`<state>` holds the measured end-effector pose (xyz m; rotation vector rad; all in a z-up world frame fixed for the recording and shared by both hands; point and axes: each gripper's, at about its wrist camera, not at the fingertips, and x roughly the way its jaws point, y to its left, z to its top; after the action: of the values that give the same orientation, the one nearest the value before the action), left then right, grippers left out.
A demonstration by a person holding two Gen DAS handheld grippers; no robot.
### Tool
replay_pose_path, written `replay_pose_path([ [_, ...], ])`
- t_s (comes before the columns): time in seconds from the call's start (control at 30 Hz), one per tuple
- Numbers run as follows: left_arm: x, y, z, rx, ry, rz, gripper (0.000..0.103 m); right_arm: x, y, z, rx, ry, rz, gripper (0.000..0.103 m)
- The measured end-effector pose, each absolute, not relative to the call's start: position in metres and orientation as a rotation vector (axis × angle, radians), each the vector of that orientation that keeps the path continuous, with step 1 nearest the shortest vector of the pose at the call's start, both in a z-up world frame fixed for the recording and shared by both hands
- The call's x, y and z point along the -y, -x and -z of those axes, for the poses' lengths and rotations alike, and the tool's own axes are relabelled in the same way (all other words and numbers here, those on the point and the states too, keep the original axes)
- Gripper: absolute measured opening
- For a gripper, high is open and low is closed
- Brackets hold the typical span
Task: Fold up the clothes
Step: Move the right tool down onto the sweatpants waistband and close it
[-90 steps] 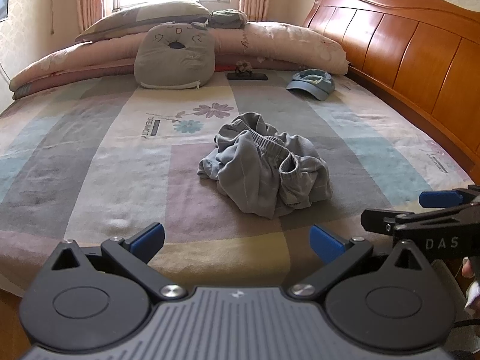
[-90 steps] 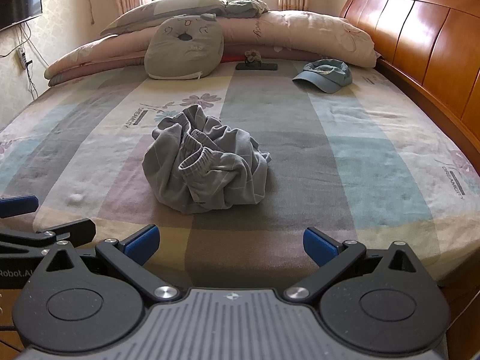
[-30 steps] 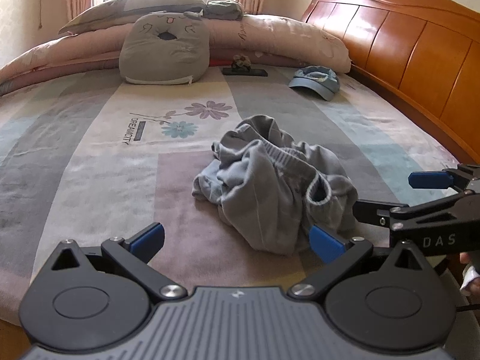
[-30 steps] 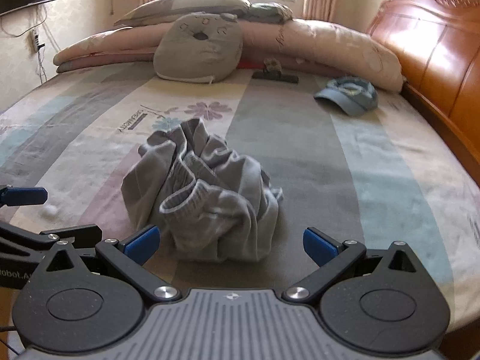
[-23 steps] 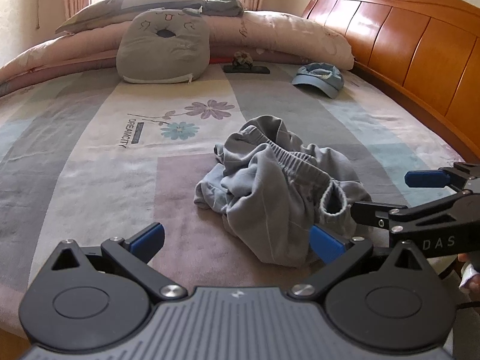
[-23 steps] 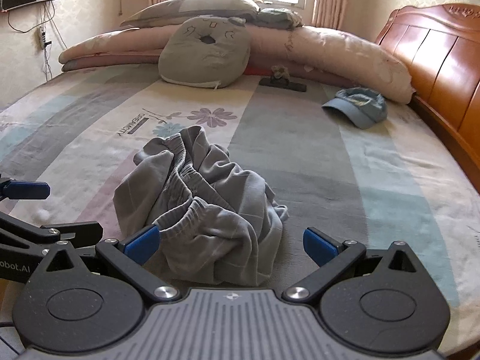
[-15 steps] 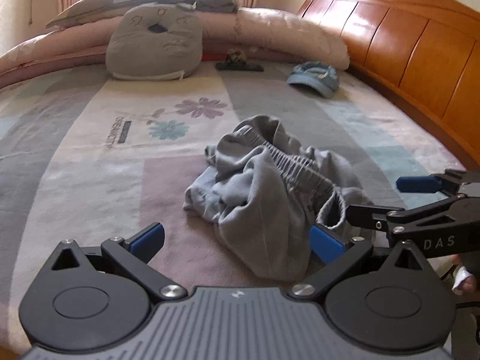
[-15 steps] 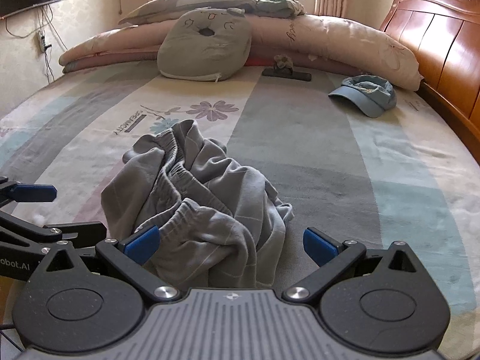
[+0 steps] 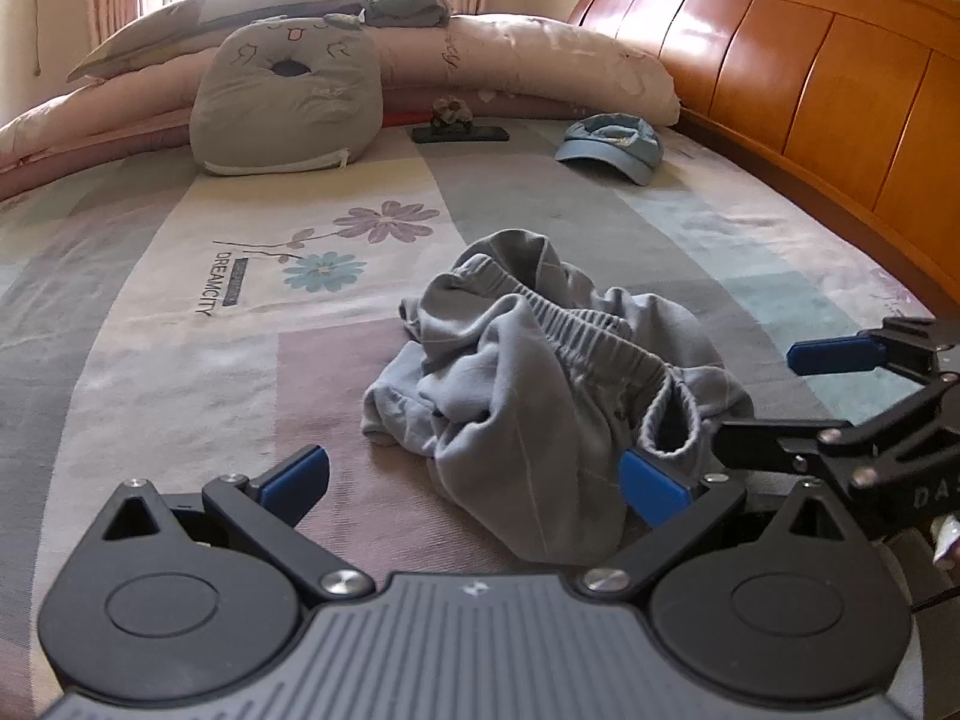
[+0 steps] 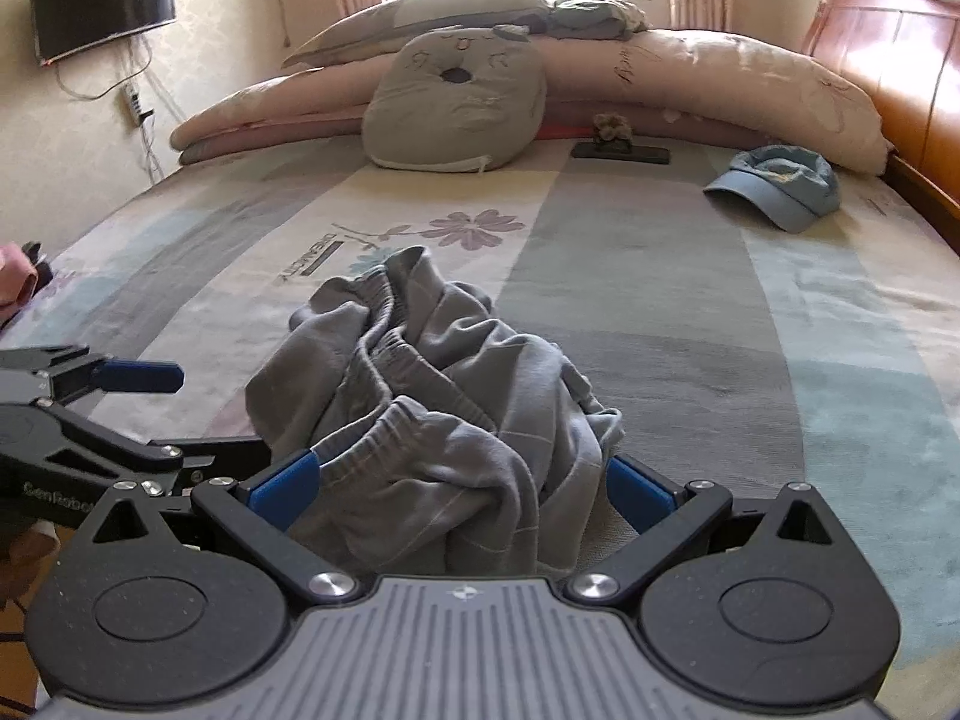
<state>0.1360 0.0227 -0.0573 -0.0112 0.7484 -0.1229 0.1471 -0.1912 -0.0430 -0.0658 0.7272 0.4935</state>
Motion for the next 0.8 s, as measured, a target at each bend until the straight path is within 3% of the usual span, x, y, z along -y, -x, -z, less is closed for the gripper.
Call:
replay_pose_path([
  [0.33, -0.03, -0.134, 0.059, -0.78, -0.08, 0.141, 0.102, 0.177, -0.145, 0.035, -0.745, 0.155, -0.565, 0.099],
  [0.6, -0.034, -0.135, 0.058, -0.772, -0.091, 0.18, 0.102, 0.16, -0.152, 0.032, -0.755, 0.234, -0.598, 0.081],
  [0.8, -0.038, -0.14, 0.053, -0.777, -0.072, 0.183, 0.102, 0.156, -0.159, 0.027, -0.748, 0.218, -0.644, 0.078],
])
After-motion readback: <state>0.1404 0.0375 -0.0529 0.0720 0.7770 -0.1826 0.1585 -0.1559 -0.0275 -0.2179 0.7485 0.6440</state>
